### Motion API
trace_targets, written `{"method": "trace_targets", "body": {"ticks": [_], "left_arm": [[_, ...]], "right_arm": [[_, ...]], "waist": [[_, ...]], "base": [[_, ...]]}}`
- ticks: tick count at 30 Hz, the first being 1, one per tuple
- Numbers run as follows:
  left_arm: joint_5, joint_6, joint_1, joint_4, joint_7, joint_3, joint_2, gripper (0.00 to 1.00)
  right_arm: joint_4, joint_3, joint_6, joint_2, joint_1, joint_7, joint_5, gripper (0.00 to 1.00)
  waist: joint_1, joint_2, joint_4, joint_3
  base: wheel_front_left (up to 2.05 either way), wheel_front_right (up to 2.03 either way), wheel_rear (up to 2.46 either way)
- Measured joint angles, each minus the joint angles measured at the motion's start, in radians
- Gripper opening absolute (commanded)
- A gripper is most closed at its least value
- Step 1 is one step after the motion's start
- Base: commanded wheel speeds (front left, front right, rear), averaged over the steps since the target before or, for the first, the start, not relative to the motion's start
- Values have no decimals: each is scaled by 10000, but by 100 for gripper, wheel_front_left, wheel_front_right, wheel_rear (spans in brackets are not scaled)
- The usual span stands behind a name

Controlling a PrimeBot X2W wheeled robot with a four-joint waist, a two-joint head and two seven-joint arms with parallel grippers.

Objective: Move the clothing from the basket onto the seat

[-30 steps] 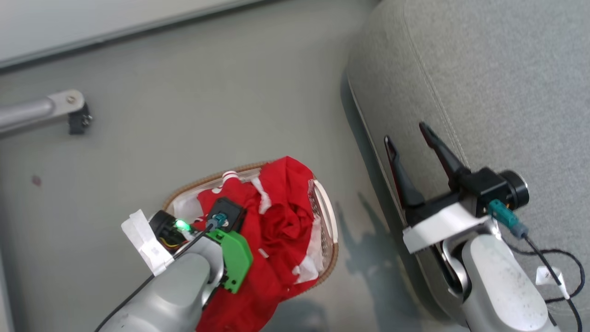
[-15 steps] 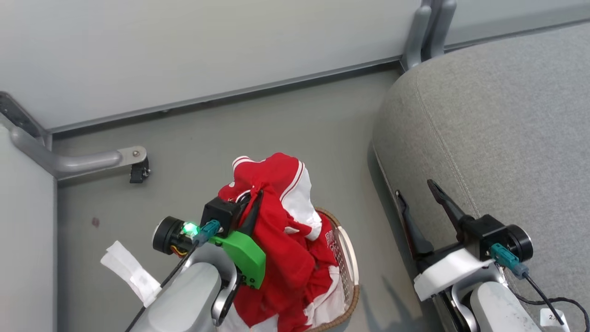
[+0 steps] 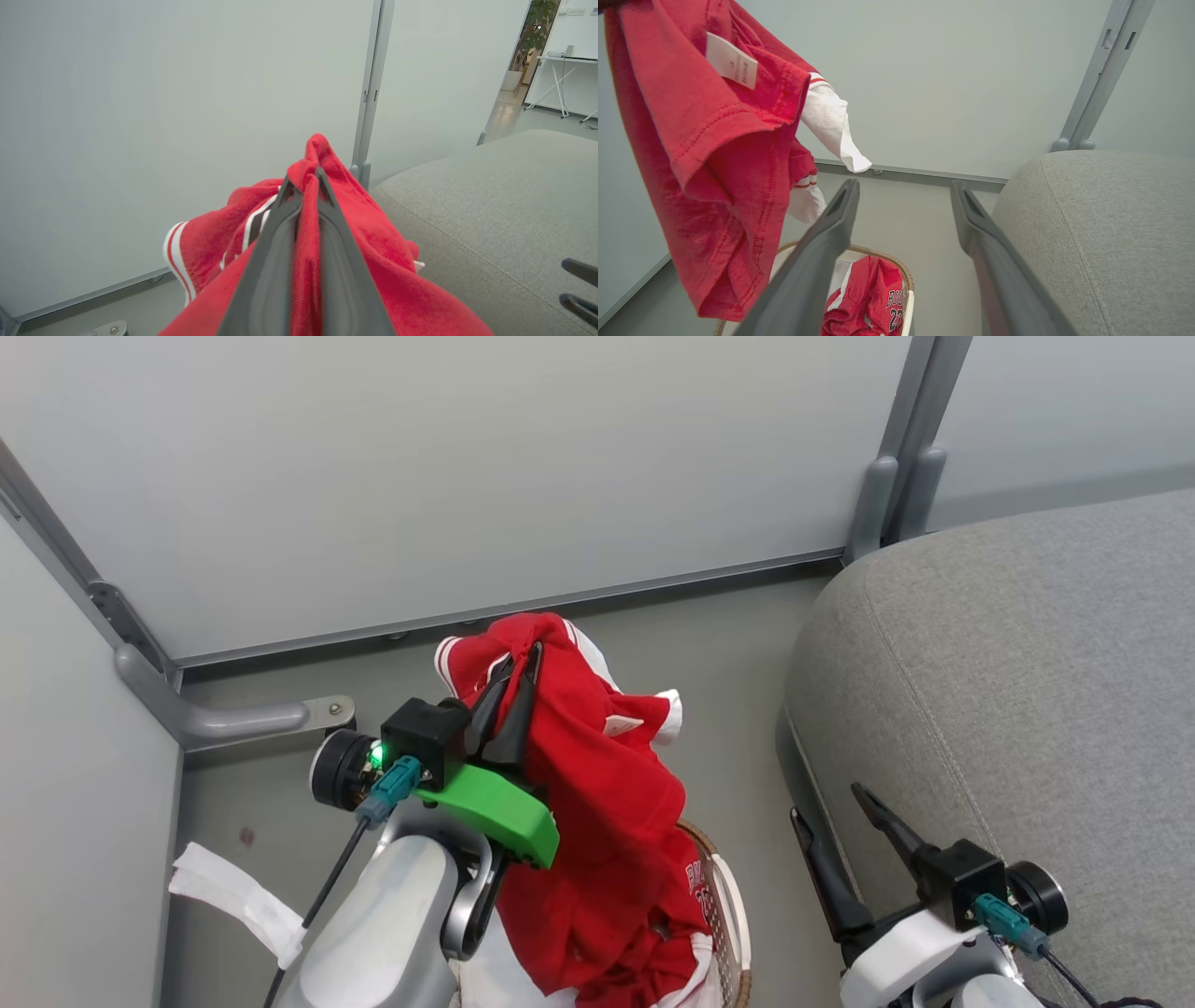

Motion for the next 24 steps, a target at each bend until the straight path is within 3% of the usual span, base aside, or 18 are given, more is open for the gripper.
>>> {"method": "trace_targets", "body": {"ticks": [7, 13, 24], "left_arm": [[217, -184, 0, -393, -10, 123, -119, 0], [92, -196, -14, -550, -10, -92, -134, 0], [-408, -105, -276, -508, -10, -846, -138, 0]], "right_arm": [[33, 1200, 0, -238, 59, 0, 6, 100], [-209, 2472, 0, -403, -898, -2, 56, 100], [1195, 3902, 0, 0, -2634, 0, 569, 100]], "waist": [[0, 0, 173, -151], [0, 0, 286, -60], [0, 0, 631, 128]], "base": [[0, 0, 0], [0, 0, 0], [0, 0, 0]]}}
